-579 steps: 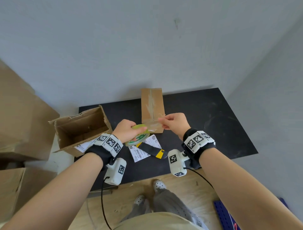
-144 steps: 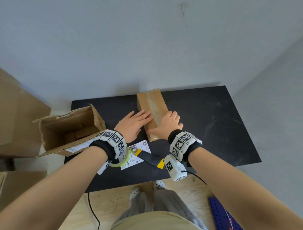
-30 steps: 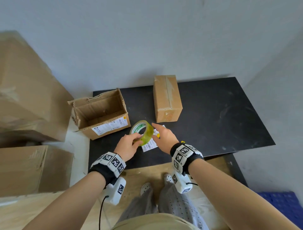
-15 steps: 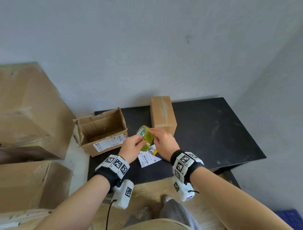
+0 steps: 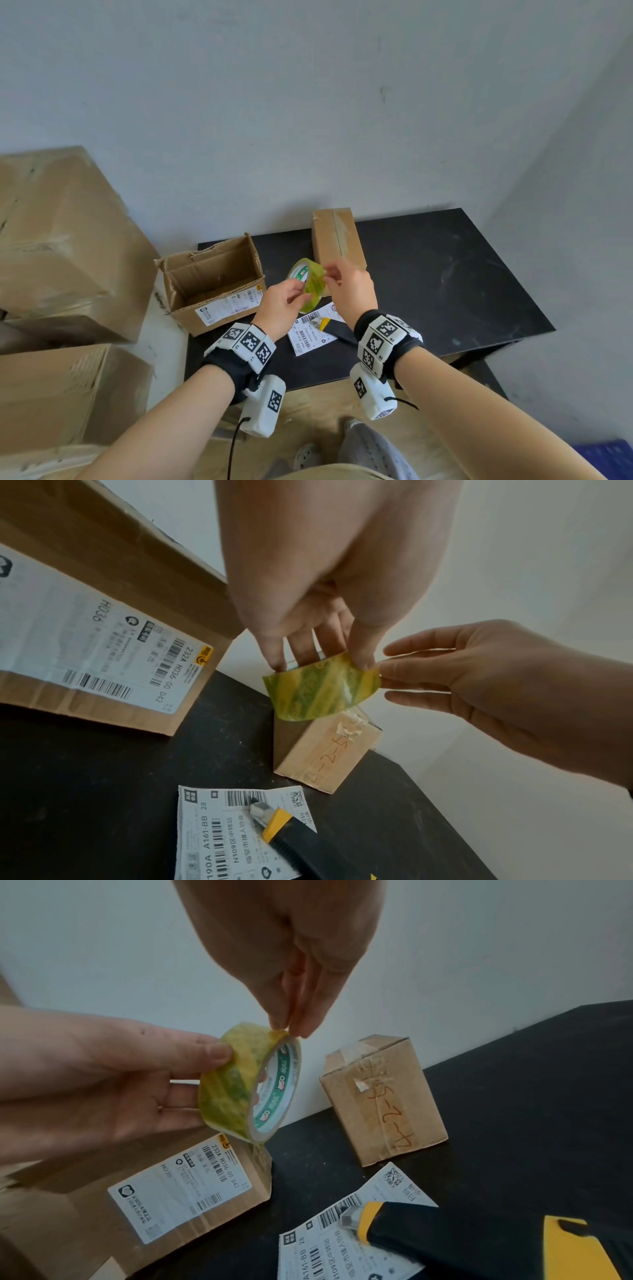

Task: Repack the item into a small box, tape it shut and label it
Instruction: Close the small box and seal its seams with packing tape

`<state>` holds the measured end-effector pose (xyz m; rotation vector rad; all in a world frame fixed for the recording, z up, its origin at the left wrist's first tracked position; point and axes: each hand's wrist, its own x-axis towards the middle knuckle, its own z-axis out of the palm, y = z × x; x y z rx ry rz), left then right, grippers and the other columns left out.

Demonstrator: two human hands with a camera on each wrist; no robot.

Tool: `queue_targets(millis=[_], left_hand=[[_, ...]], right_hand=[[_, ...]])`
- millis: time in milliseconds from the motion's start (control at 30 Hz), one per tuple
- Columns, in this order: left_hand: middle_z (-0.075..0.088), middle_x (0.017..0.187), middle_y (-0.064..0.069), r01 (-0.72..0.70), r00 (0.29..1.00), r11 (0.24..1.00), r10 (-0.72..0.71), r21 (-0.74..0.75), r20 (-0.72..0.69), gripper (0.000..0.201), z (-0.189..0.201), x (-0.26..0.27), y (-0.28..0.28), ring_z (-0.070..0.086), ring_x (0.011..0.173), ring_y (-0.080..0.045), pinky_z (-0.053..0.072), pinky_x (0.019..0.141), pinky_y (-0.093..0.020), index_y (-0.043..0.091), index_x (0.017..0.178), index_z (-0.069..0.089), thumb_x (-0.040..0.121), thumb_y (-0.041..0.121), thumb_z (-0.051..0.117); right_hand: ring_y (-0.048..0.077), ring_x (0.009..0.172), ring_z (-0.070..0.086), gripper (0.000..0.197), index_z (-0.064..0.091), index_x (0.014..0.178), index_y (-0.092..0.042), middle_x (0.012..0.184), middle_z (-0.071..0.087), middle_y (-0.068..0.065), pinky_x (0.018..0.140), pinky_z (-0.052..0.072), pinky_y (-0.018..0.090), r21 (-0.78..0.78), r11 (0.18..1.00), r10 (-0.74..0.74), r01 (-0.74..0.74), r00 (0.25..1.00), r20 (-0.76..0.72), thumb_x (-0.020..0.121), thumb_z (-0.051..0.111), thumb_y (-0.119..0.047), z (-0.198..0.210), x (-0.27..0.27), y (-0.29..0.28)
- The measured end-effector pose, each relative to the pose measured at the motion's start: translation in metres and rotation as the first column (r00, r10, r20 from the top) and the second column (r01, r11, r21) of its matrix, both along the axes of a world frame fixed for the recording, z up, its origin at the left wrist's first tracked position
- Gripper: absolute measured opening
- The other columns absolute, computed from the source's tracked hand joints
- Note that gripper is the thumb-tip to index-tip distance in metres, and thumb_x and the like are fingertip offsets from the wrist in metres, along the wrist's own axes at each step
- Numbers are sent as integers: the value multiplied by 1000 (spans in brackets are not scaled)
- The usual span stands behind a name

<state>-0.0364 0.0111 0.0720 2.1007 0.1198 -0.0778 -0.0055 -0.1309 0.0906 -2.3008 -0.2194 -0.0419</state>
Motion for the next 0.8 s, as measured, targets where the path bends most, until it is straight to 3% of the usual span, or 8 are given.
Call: queue_targets(millis=[100,300,467,533,633,733,800], left_hand=[[64,97,0,20,1000,999,-21,41,15,20,-1,-3,0,59,83,-5,44,65,-5,4,108,61,91,12,59],[66,106,-7,16,1000,992,-13,123,-24,21,-9,-2,2,62,91,-12,43,67,-9,6,110,59,93,18,56],[66,109,-8,49,998,987,-42,150,-47,22,-10,8,-2,64,98,-18,53,82,-30,10,111,58,92,22,57],[67,107,-7,94,995,983,-88,159,-42,20,-10,9,-3,64,95,-16,54,83,-33,12,109,58,93,23,56],[67,105,-4,142,990,973,-137,183,-36,17,-10,11,-1,64,93,-14,55,82,-34,14,106,59,92,24,57],[66,100,-3,170,985,962,-161,213,-57,13,-12,11,2,64,89,-15,55,80,-36,18,102,56,93,27,56],[64,95,0,168,985,956,-153,242,-81,10,-13,10,2,63,85,-14,55,76,-32,21,100,51,94,28,53]], right_hand=[[14,84,62,14,60,104,-13,95,67,-1,76,52,28,15,999,-40,40,998,-39,90,57,-11,0,-1,-2],[14,76,55,13,42,94,-17,77,49,-10,68,45,26,74,997,18,-3,979,-203,92,52,-8,2,0,-3],[7,73,53,14,45,101,-14,80,52,-6,59,39,13,164,986,32,16,957,-287,91,53,-8,4,10,-13],[10,77,57,14,55,102,-13,83,58,-4,67,45,18,154,988,36,15,947,-318,89,59,-13,2,17,-18],[19,86,64,9,69,91,-12,87,67,3,84,54,34,80,995,80,-53,922,-379,87,64,-18,-4,27,-22],[21,80,64,9,69,81,-11,81,66,6,85,55,43,64,993,116,-99,899,-423,87,64,-16,-5,31,-22],[23,80,63,12,69,82,-7,81,66,10,85,55,44,83,989,148,-124,893,-424,88,63,-15,-4,31,-21]])
